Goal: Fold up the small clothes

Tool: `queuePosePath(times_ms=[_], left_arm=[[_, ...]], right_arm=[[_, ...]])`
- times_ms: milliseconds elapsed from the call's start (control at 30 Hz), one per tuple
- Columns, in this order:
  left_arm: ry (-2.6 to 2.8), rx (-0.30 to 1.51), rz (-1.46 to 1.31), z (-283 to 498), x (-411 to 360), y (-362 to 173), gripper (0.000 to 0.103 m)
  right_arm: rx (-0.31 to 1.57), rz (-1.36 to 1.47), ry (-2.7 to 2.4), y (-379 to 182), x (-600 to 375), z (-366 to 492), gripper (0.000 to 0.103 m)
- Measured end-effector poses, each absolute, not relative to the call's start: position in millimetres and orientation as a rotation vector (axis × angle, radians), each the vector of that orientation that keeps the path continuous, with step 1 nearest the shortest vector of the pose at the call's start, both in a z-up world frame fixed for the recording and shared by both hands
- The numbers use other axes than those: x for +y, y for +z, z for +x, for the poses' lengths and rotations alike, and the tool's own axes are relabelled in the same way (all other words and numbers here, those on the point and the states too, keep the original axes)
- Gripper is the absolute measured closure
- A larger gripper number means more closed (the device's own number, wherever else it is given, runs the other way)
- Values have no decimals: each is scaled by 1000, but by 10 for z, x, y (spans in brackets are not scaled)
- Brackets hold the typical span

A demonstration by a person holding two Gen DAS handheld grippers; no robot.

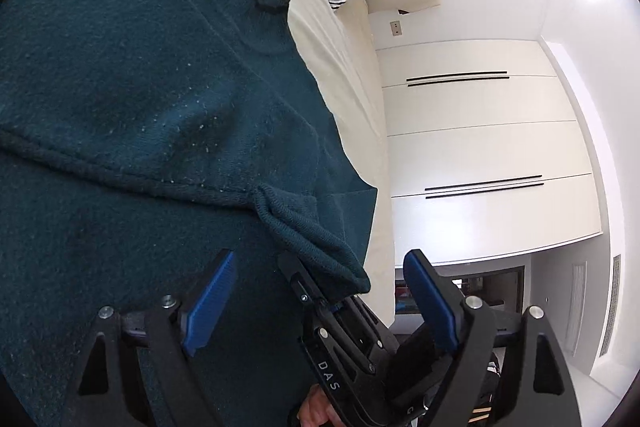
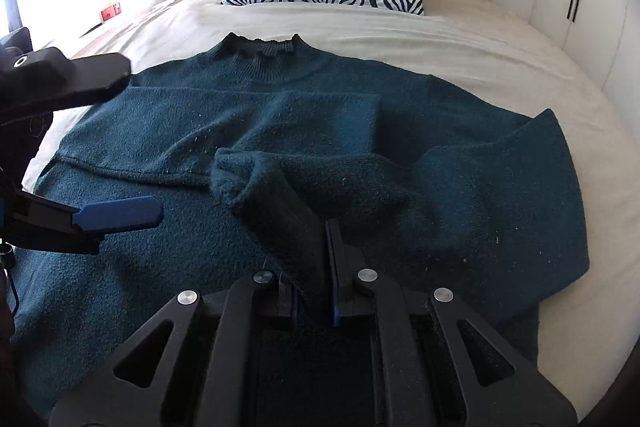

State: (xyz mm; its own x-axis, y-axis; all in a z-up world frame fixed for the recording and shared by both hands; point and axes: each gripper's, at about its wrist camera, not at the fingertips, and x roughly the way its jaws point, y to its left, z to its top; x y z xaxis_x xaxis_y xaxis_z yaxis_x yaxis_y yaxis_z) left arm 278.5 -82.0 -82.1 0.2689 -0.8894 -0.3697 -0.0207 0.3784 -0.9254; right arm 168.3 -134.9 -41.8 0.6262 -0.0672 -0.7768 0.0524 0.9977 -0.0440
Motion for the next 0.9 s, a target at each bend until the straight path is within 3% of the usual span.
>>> queuePosePath(times_ms=[100, 200, 267, 333, 400, 467, 500, 533, 700, 900], left_arm=[[-734, 1215, -1035, 2938, -962, -938, 21], [-721, 1263, -1060, 3016, -1020, -1046, 51], [-698, 1289, -1060, 3057, -1015, -1079, 83], [-699, 1295, -1023, 3080, -1004, -1030, 92], [-709, 1285, -956, 3090, -991, -890, 93], [-719, 1244, -897, 3136, -949, -691, 93], [-722, 1216, -864, 3162, -914, -570, 93], [-724, 1184, -816, 3188, -881, -425, 93], [-770, 1020, -629, 3263, -750, 260, 93], [-867, 917, -516, 3175, -729, 673, 93]], right_arm=[[874, -17, -56, -421, -1348, 1646, 90], [870, -24, -32, -413, -1292, 1543, 90], [873, -23, -19, -421, -1261, 1527, 90], [875, -15, -8, -422, -1257, 1496, 86], [868, 14, 26, -385, -1276, 1452, 80], [844, 61, 84, -317, -1308, 1345, 63], [822, 90, 102, -278, -1334, 1285, 38], [790, 122, 116, -234, -1362, 1216, 27], [777, 265, 153, -220, -1579, 1177, 27], [807, 445, 152, -394, -1775, 1222, 27]])
